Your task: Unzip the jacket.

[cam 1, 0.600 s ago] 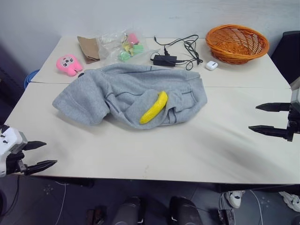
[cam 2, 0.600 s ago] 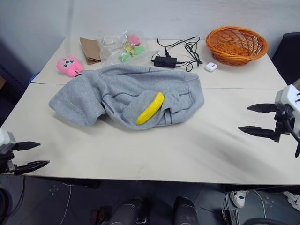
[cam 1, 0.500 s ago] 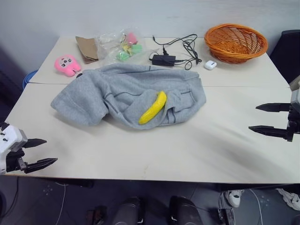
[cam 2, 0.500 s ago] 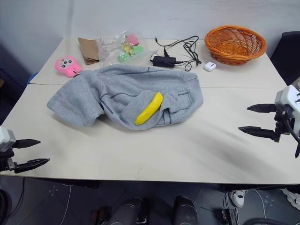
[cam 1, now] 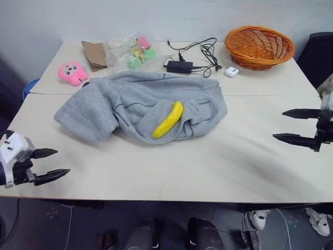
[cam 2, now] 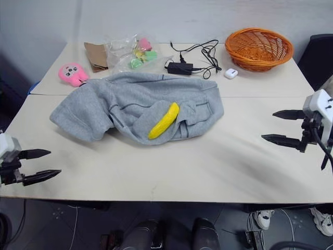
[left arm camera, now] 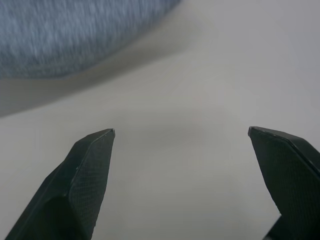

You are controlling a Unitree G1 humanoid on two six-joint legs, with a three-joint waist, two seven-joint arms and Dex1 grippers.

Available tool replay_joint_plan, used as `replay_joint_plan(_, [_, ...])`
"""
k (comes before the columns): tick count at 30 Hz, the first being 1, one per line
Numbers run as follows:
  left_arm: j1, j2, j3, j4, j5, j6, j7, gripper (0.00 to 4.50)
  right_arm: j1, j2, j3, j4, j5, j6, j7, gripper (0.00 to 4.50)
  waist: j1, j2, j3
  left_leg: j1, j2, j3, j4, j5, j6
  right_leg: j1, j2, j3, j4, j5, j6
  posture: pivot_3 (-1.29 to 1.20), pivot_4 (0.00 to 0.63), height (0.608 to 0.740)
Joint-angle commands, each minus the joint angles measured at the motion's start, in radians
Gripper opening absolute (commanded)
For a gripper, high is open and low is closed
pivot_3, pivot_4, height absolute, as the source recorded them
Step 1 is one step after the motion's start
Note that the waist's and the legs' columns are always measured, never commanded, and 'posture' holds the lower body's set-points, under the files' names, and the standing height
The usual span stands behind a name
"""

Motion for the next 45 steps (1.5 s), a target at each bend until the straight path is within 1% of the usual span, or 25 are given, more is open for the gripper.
replay_joint_plan(1, [-0.054,-0.013,0.025,-0.116,-0.114,0.116,0.028,4.5,-0.054,0.013,0.017,-0.077,0.022,0.017,-0.001,4.47,-0.001,0.0,0.0,0.0,0.0,0.0,0.0,0.0,0.0,0.0,0.0,0.0,0.0,0.0,0.0,0.0,0.15,0.74])
replay_joint_plan(3, [-0.084,-0.023,-0.004,-0.164,-0.118,0.125,0.053,4.5,-0.085,0.023,0.04,-0.114,0.033,0.025,0.017,4.47,-0.001,0.0,0.0,0.0,0.0,0.0,0.0,0.0,0.0,0.0,0.0,0.001,0.0,0.0,0.0,0.0,0.15,0.74])
replay_joint_plan(6, [-0.191,-0.05,-0.077,-0.278,-0.208,0.224,0.097,4.5,-0.2,0.088,0.125,-0.195,0.015,0.008,0.006,4.47,-0.003,0.0,0.0,0.0,0.001,0.001,0.001,0.0,0.0,0.0,0.006,0.002,0.0,0.0,0.0,0.0,0.15,0.74])
replay_joint_plan(8, [-0.263,-0.062,-0.121,-0.338,-0.252,0.268,0.121,4.5,-0.286,0.157,0.188,-0.229,-0.014,-0.003,-0.028,4.47,-0.005,0.0,0.0,0.0,0.002,0.001,0.001,0.0,0.0,0.0,0.008,0.002,0.0,0.0,-0.001,0.0,0.15,0.74])
replay_joint_plan(10, [-0.326,-0.07,-0.166,-0.392,-0.279,0.296,0.142,4.5,-0.366,0.248,0.264,-0.259,-0.053,-0.019,-0.063,4.47,-0.008,-0.001,0.0,0.001,0.003,0.002,0.002,0.0,-0.001,0.0,0.009,0.003,0.001,0.0,-0.001,0.0,0.15,0.74])
replay_joint_plan(13, [-0.384,-0.085,-0.214,-0.441,-0.29,0.313,0.176,4.5,-0.439,0.368,0.383,-0.261,-0.156,-0.094,-0.106,4.47,-0.006,-0.001,0.0,0.001,0.003,0.002,0.002,0.001,-0.002,-0.001,0.01,0.004,0.002,0.0,-0.002,0.0,0.15,0.74])
replay_joint_plan(16, [-0.386,-0.086,-0.241,-0.466,-0.275,0.305,0.181,4.5,-0.486,0.482,0.469,-0.228,-0.225,-0.149,-0.145,3.87,-0.004,-0.001,0.0,-0.001,0.003,0.002,0.002,0.001,-0.001,-0.002,0.011,0.005,0.002,-0.001,-0.003,0.0,0.15,0.74])
replay_joint_plan(17, [-0.38,-0.085,-0.247,-0.466,-0.265,0.297,0.181,4.5,-0.499,0.51,0.49,-0.21,-0.254,-0.167,-0.163,3.54,-0.004,-0.001,0.0,-0.001,0.003,0.002,0.003,0.001,-0.001,-0.002,0.011,0.005,0.002,-0.001,-0.003,0.0,0.15,0.74])
replay_joint_plan(20, [-0.346,-0.074,-0.266,-0.457,-0.216,0.256,0.176,4.5,-0.538,0.57,0.604,-0.092,-0.454,-0.368,-0.261,2.53,-0.003,-0.002,0.0,-0.002,0.002,0.002,0.005,0.001,-0.001,-0.002,0.011,0.004,0.003,-0.001,-0.003,0.0,0.15,0.74])
replay_joint_plan(23, [-0.336,-0.075,-0.274,-0.456,-0.198,0.237,0.178,4.5,-0.555,0.604,0.657,0.017,-0.554,-0.5,-0.326,2.53,-0.001,-0.005,0.0,-0.002,0.002,0.001,0.008,0.001,-0.001,-0.002,0.012,0.006,0.004,-0.001,-0.003,0.0,0.15,0.74])
replay_joint_plan(26, [-0.335,-0.083,-0.275,-0.453,-0.192,0.225,0.182,4.5,-0.593,0.601,0.705,0.14,-0.668,-0.653,-0.393,2.53,-0.003,-0.006,0.001,-0.002,0.002,0.0,0.01,0.001,-0.001,-0.002,0.012,0.007,0.006,-0.001,-0.003,0.0,0.15,0.74])
replay_joint_plan(28, [-0.334,-0.084,-0.275,-0.442,-0.185,0.214,0.18,4.5,-0.613,0.603,0.714,0.197,-0.692,-0.713,-0.401,2.53,-0.007,-0.006,0.001,-0.002,0.002,0.0,0.01,0.001,-0.001,-0.002,0.012,0.007,0.006,-0.001,-0.003,0.0,0.15,0.74])
replay_joint_plan(32, [-0.338,-0.087,-0.283,-0.418,-0.16,0.185,0.183,4.5,-0.654,0.627,0.721,0.285,-0.736,-0.792,-0.439,2.53,-0.02,-0.006,0.001,-0.002,0.003,0.0,0.009,0.001,-0.001,-0.002,0.014,0.007,0.005,-0.001,-0.004,0.0,0.15,0.74])
replay_joint_plan(40, [-0.357,-0.107,-0.306,-0.43,-0.166,0.188,0.199,4.5,-0.723,0.689,0.786,0.449,-0.922,-0.936,-0.628,2.53,-0.031,-0.006,0.001,-0.002,0.005,-0.001,0.009,0.001,-0.003,-0.002,0.016,0.009,0.005,-0.002,-0.005,0.0,0.15,0.74])
replay_joint_plan(43, [-0.376,-0.111,-0.317,-0.422,-0.163,0.186,0.204,4.5,-0.736,0.724,0.791,0.489,-0.941,-0.954,-0.671,2.53,-0.031,-0.006,0.001,-0.002,0.006,-0.001,0.009,0.0,-0.003,-0.002,0.02,0.017,0.005,-0.002,-0.005,0.0,0.15,0.74])
replay_joint_plan(44, [-0.382,-0.112,-0.32,-0.42,-0.162,0.186,0.205,4.5,-0.742,0.735,0.792,0.503,-0.949,-0.956,-0.687,2.53,-0.031,-0.006,0.001,-0.002,0.006,-0.001,0.01,0.0,-0.003,-0.002,0.025,0.023,0.004,-0.002,-0.005,0.0,0.15,0.74])
replay_joint_plan(45, [-0.387,-0.113,-0.323,-0.417,-0.161,0.186,0.206,4.5,-0.748,0.745,0.791,0.517,-0.954,-0.958,-0.698,2.34,-0.032,-0.006,0.001,-0.002,0.006,-0.002,0.01,0.0,-0.004,-0.002,0.027,0.029,0.003,-0.002,-0.005,0.0,0.15,0.74])
